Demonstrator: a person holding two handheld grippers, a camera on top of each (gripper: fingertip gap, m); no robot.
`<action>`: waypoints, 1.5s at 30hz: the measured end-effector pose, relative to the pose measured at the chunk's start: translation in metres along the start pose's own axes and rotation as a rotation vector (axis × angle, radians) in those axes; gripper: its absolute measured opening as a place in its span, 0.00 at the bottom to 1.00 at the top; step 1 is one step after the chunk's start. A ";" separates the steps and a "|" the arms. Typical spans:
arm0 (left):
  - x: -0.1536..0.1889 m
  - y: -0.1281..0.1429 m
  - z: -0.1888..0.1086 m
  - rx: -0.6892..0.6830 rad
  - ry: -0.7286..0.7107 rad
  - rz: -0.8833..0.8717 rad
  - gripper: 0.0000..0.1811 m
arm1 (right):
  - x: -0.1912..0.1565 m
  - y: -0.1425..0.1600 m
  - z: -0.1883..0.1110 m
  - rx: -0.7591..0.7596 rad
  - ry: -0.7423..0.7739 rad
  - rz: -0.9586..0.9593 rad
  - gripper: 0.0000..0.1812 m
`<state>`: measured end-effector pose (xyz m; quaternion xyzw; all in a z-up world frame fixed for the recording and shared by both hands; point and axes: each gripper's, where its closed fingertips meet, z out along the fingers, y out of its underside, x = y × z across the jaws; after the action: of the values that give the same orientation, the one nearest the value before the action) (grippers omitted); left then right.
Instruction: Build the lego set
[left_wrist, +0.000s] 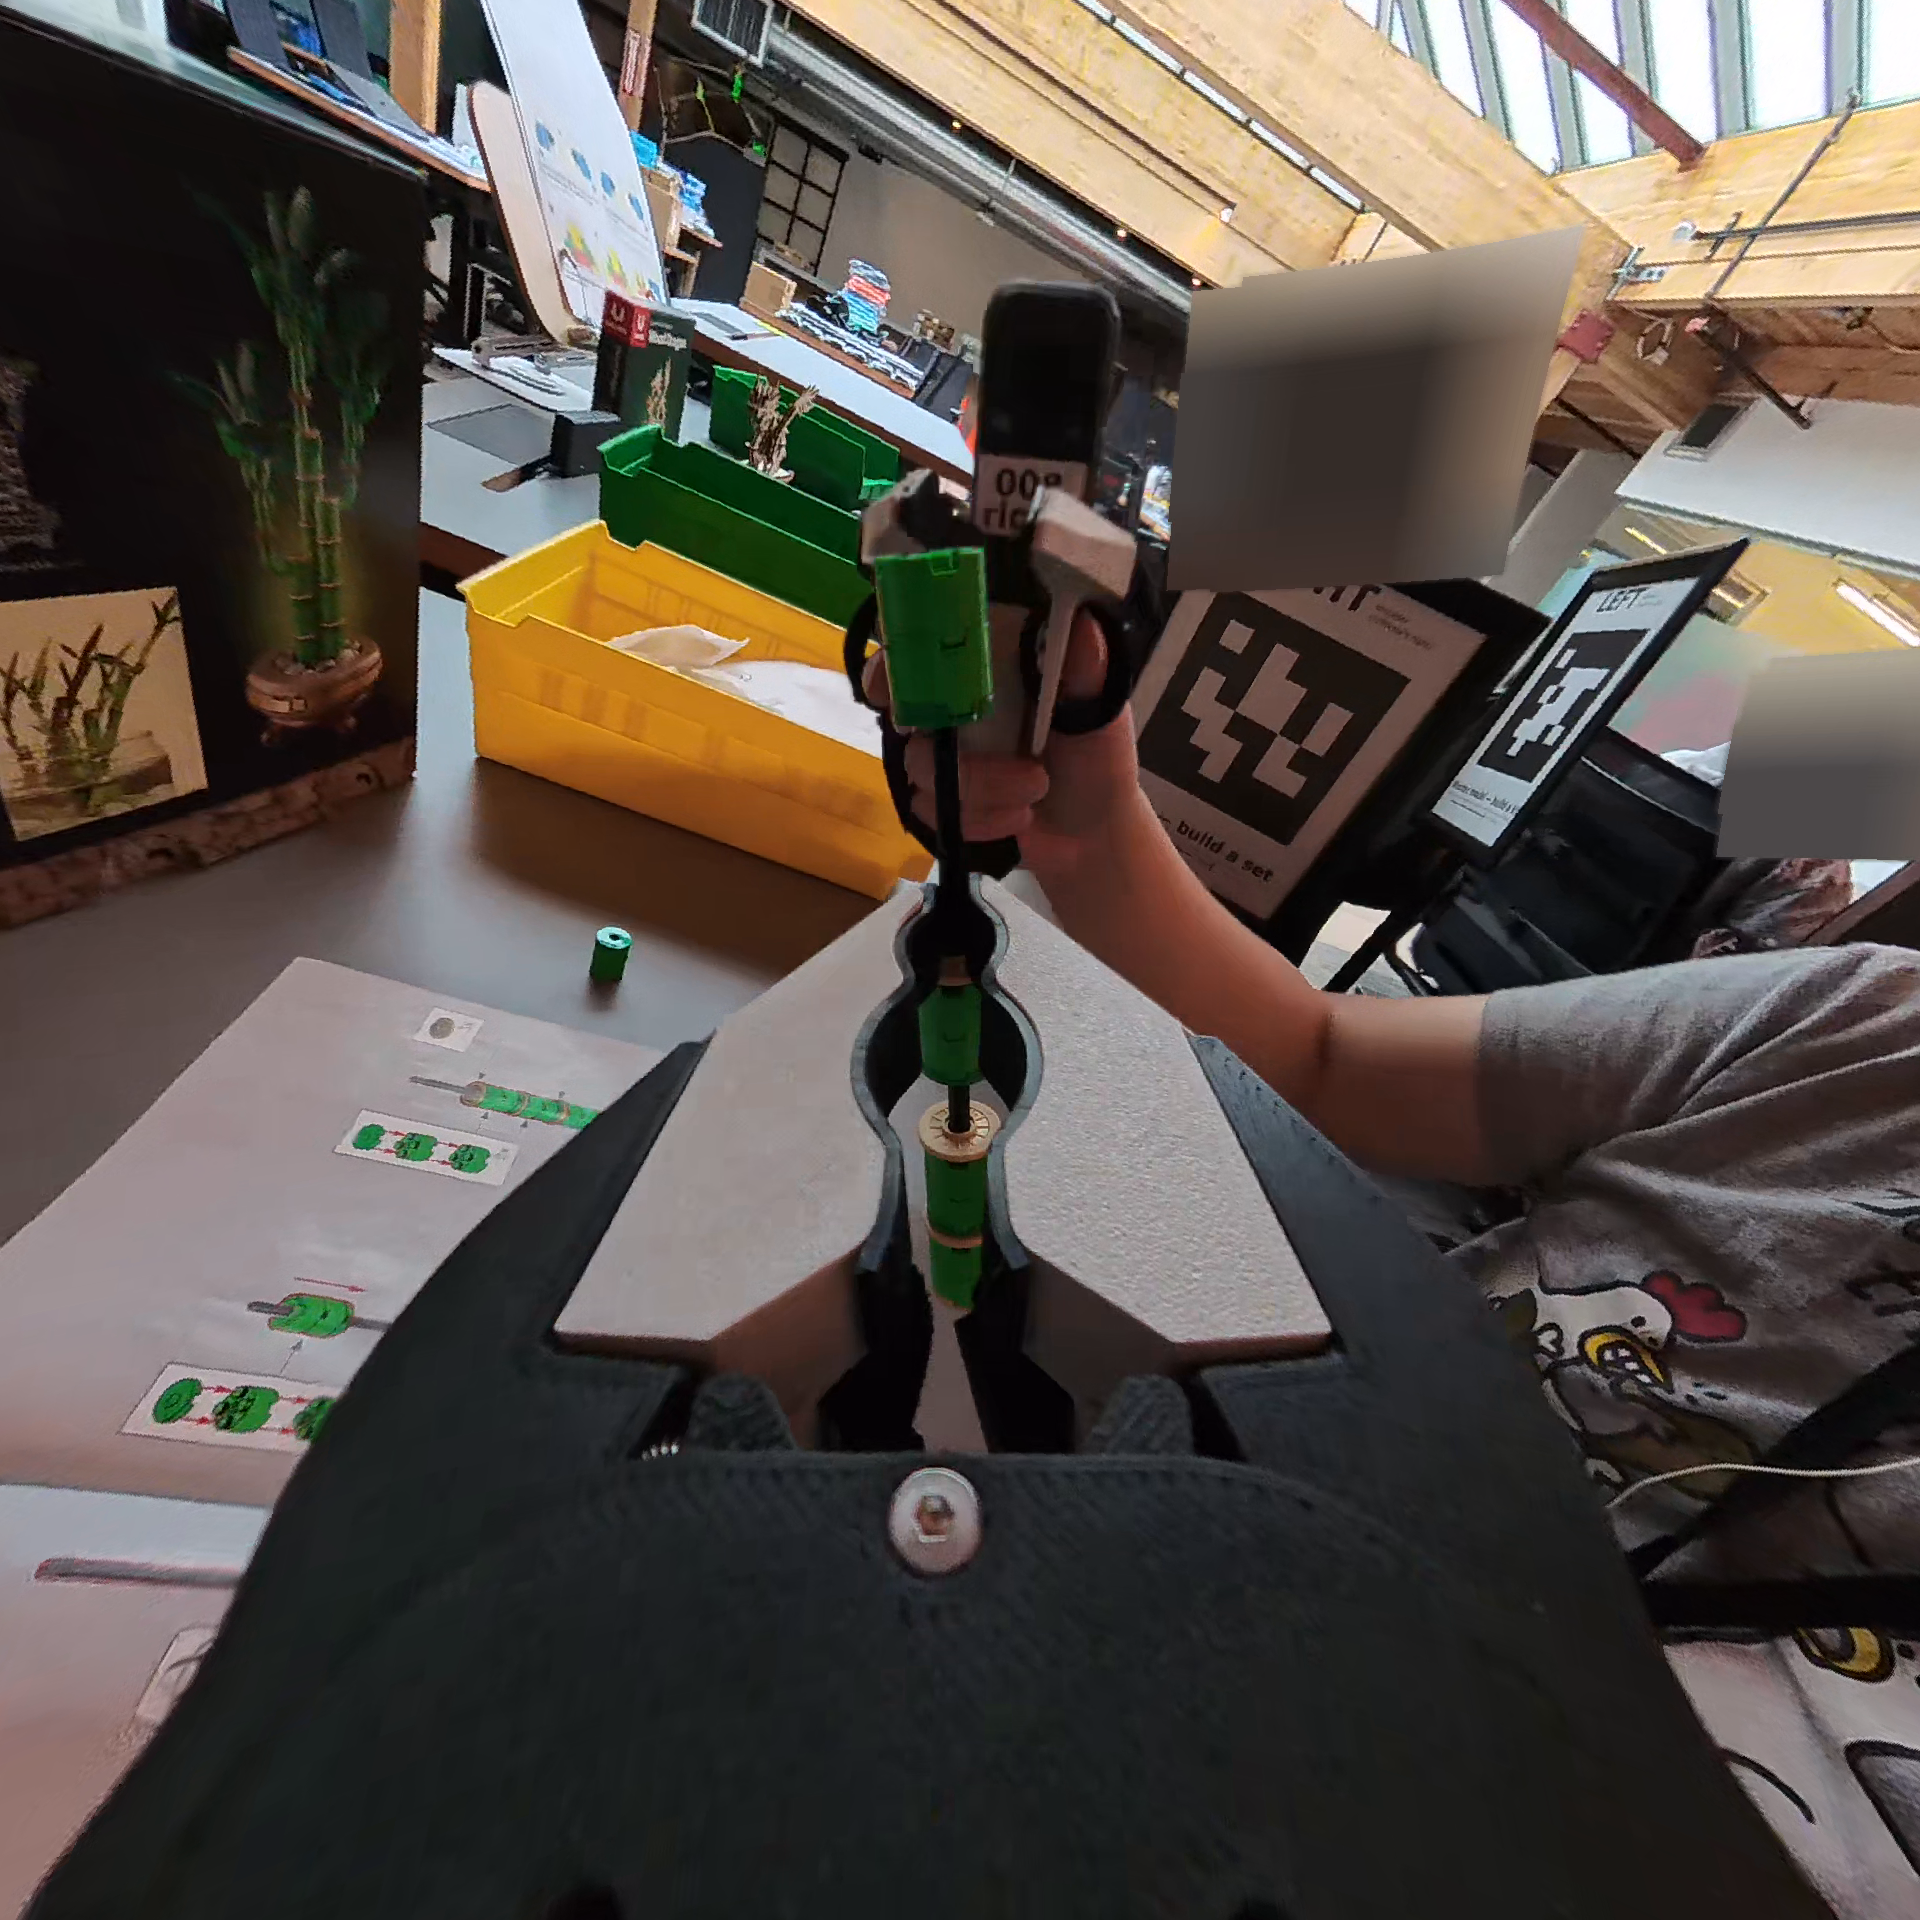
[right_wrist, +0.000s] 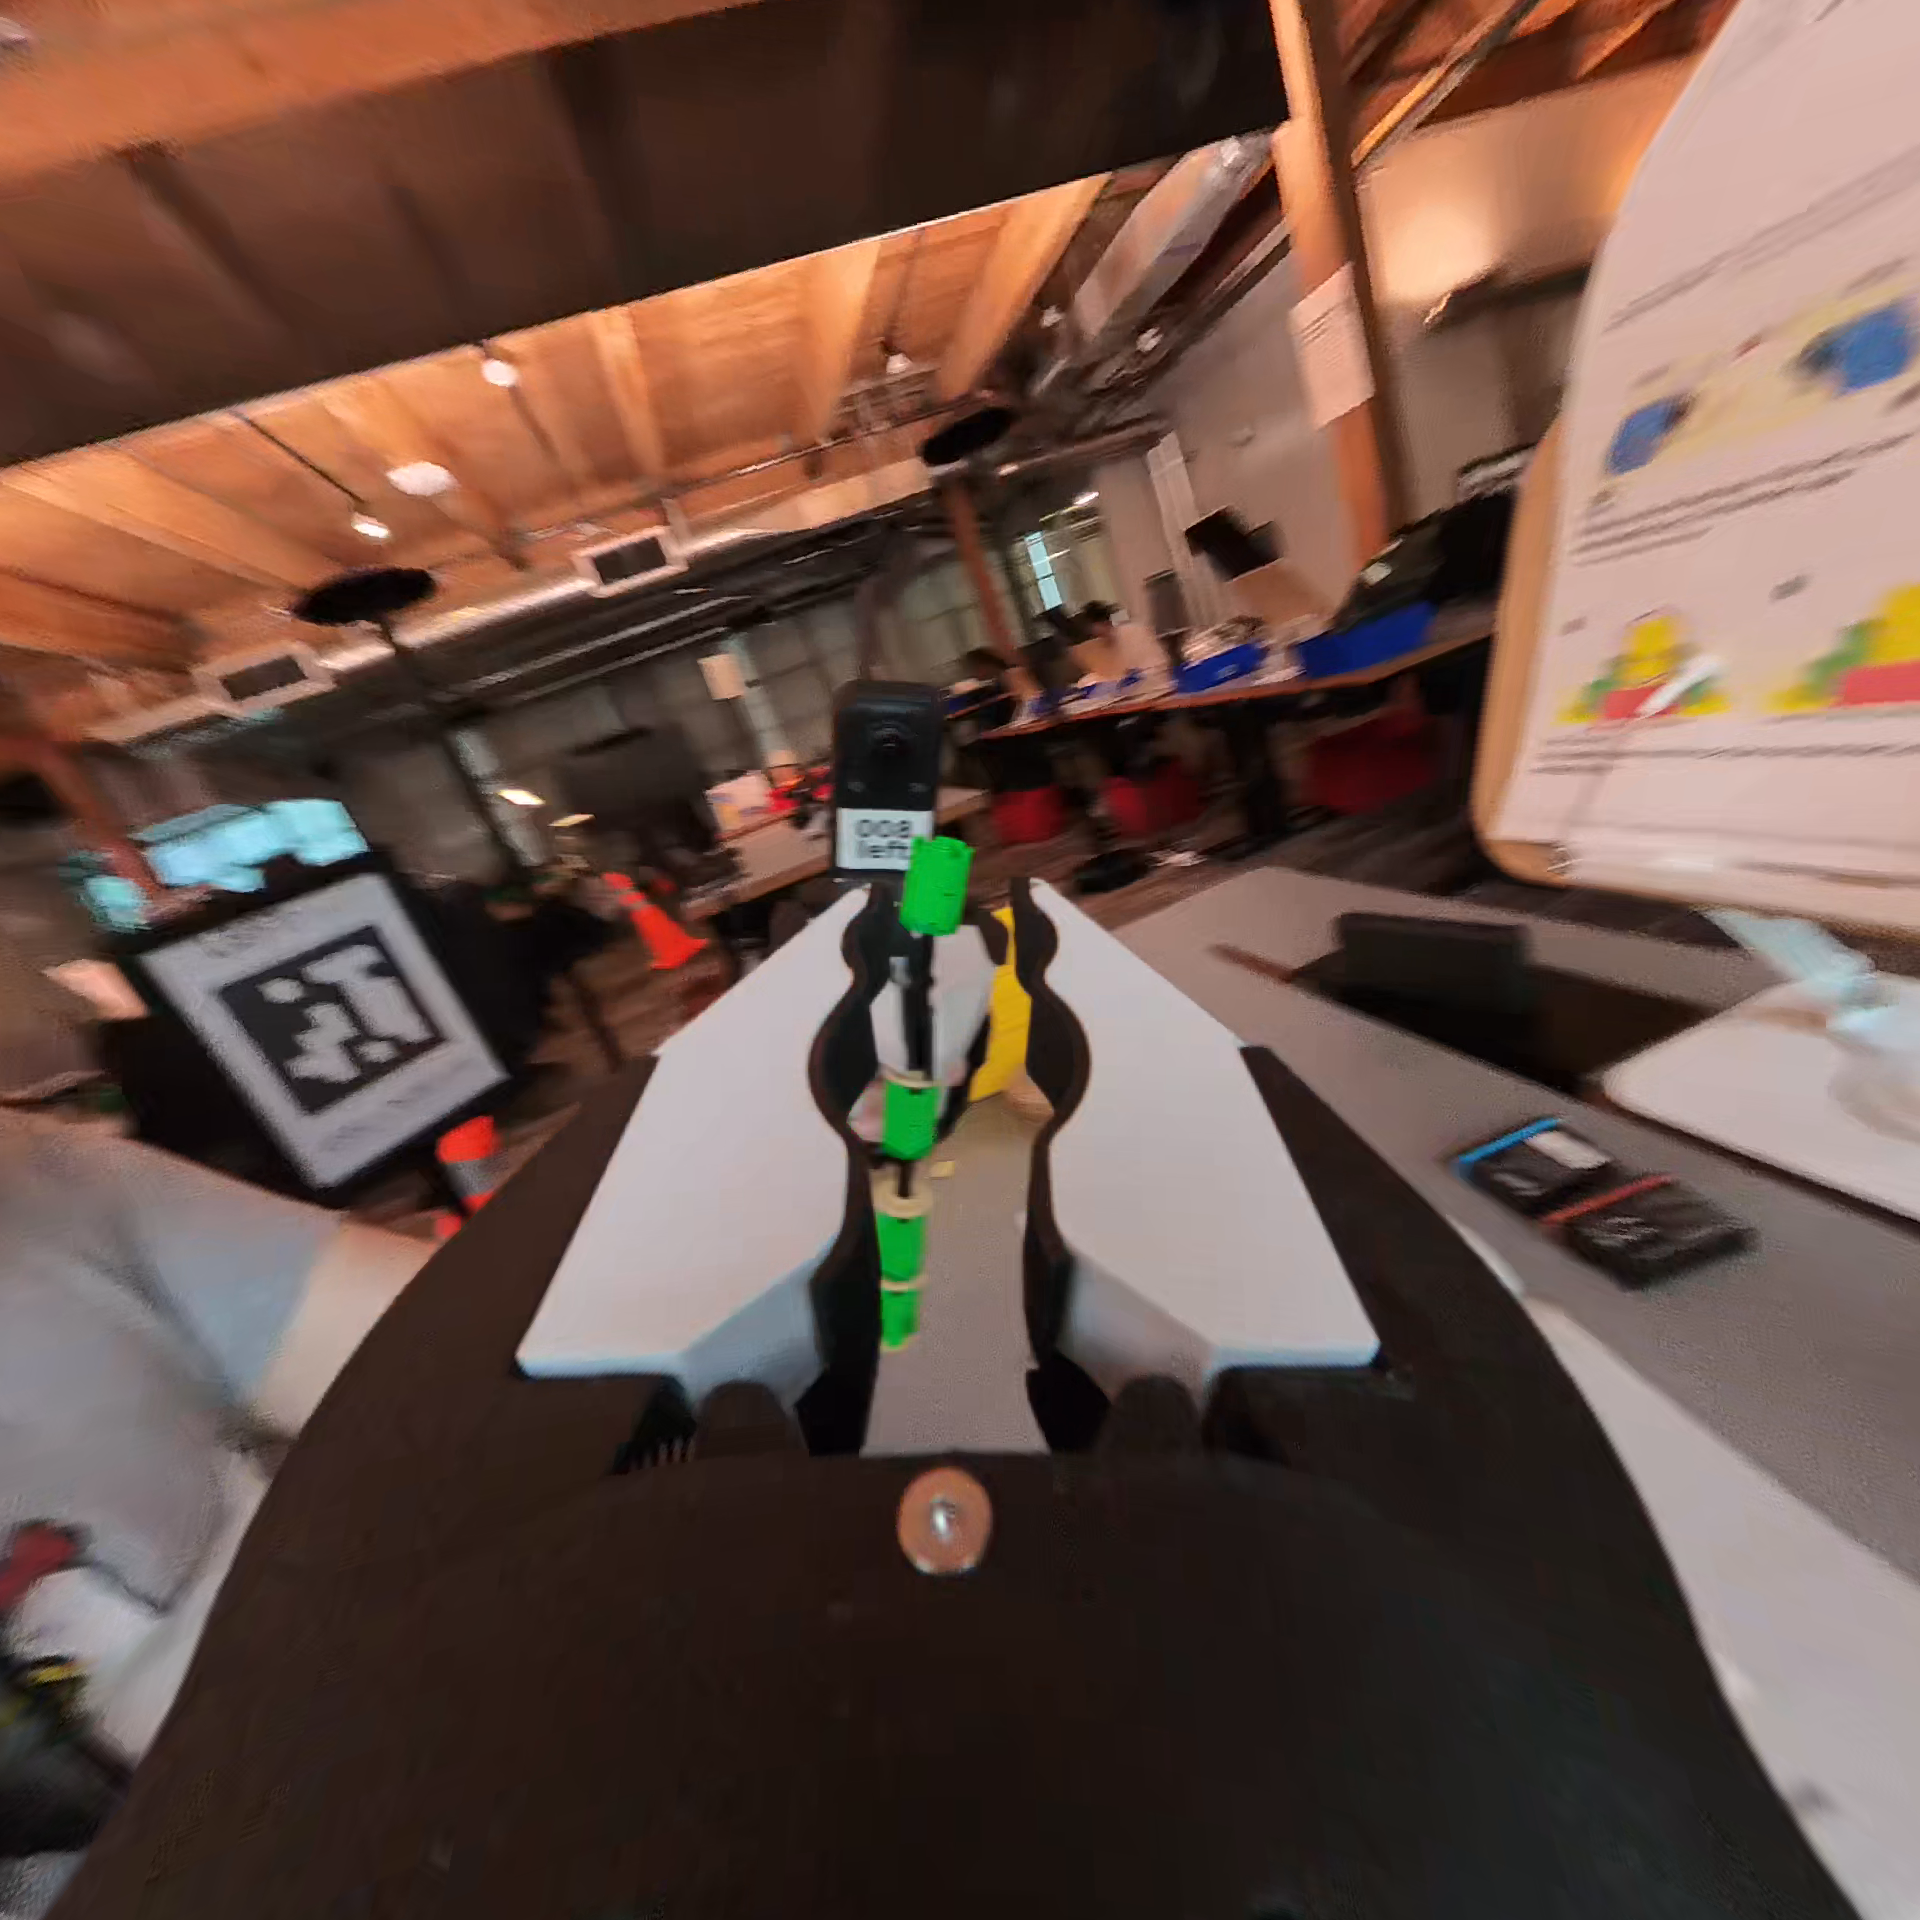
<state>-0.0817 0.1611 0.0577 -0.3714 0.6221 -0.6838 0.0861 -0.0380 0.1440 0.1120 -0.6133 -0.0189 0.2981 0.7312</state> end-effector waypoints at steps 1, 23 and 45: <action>-0.001 -0.002 -0.004 0.002 -0.018 0.010 0.00 | -0.003 0.000 0.007 -0.024 -0.048 0.052 0.13; -0.003 -0.021 -0.018 0.008 -0.275 0.327 0.00 | -0.020 -0.004 0.064 -0.155 -0.065 -0.143 0.26; 0.015 -0.010 -0.005 -0.048 -0.073 0.039 0.00 | -0.023 0.013 0.061 -0.190 -0.236 0.046 0.08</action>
<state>-0.0918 0.1590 0.0730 -0.3858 0.6419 -0.6529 0.1132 -0.0865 0.1878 0.1230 -0.6405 -0.1189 0.3817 0.6557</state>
